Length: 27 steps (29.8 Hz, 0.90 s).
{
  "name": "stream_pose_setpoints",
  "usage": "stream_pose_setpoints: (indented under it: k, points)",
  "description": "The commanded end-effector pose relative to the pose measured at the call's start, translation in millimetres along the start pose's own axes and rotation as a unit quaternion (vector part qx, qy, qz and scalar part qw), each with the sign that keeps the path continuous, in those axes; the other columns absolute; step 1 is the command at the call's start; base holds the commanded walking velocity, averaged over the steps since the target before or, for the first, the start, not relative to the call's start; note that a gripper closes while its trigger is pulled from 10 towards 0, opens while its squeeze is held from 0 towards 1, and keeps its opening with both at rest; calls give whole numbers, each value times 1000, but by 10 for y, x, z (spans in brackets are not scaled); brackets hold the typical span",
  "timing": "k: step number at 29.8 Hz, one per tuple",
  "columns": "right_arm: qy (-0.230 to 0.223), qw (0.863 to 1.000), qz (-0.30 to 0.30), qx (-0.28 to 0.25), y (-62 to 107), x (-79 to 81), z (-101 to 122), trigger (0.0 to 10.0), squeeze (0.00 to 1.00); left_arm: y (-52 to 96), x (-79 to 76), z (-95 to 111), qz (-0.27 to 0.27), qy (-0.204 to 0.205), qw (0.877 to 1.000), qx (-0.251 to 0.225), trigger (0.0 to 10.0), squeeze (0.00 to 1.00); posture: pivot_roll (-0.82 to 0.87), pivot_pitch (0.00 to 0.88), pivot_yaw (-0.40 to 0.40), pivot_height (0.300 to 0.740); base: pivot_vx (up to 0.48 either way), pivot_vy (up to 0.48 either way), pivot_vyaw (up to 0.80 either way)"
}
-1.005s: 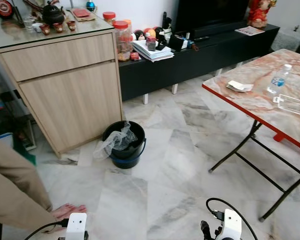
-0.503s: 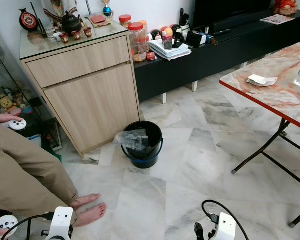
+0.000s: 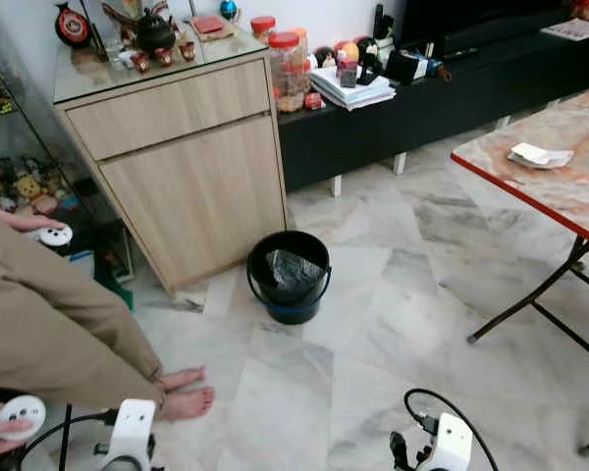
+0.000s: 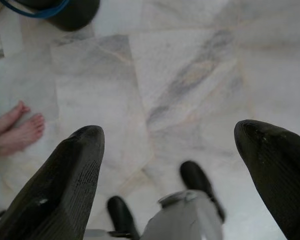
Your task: Picking trash to rubbish bin
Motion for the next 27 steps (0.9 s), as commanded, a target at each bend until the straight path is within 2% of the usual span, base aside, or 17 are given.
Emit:
stream_pose_setpoints:
  k: [1,5,15,20,27]
  points:
    - [1,1000,6,-4,-10,49,24,10000,0,19,32,-97,5,-8,1000,18,10000,0,-133,30,56,740,0,0,0]
    - [22,999,18,-15,-39,113,151,10000,0,-9,-28,-13,2,-2,1000,11,10000,0,-152,13,41,740,0,0,0]
    - [10,999,17,-34,-63,113,312,10000,0,-38,-34,79,10,13,1000,3,10000,0,-149,0,30,740,0,0,0]
    - [0,999,18,-36,-61,140,289,10000,0,-35,8,67,13,9,1000,6,10000,0,-146,0,45,740,0,0,0]
    - [-5,999,21,-25,-37,161,145,10000,0,-14,39,8,14,1,1000,9,10000,0,-144,0,61,740,0,0,0]
Point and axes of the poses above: a point about 5 cm out from each wrist's last joint towards the gripper, its own y axis pointing back from the gripper into the wrist, its own z axis along the axis of the wrist's last joint, x = y × z, the point moved 5 cm from there along -y, pointing out of the wrist towards the gripper, and after that the axes turned 2 degrees about -y, right-handed, at the moved point
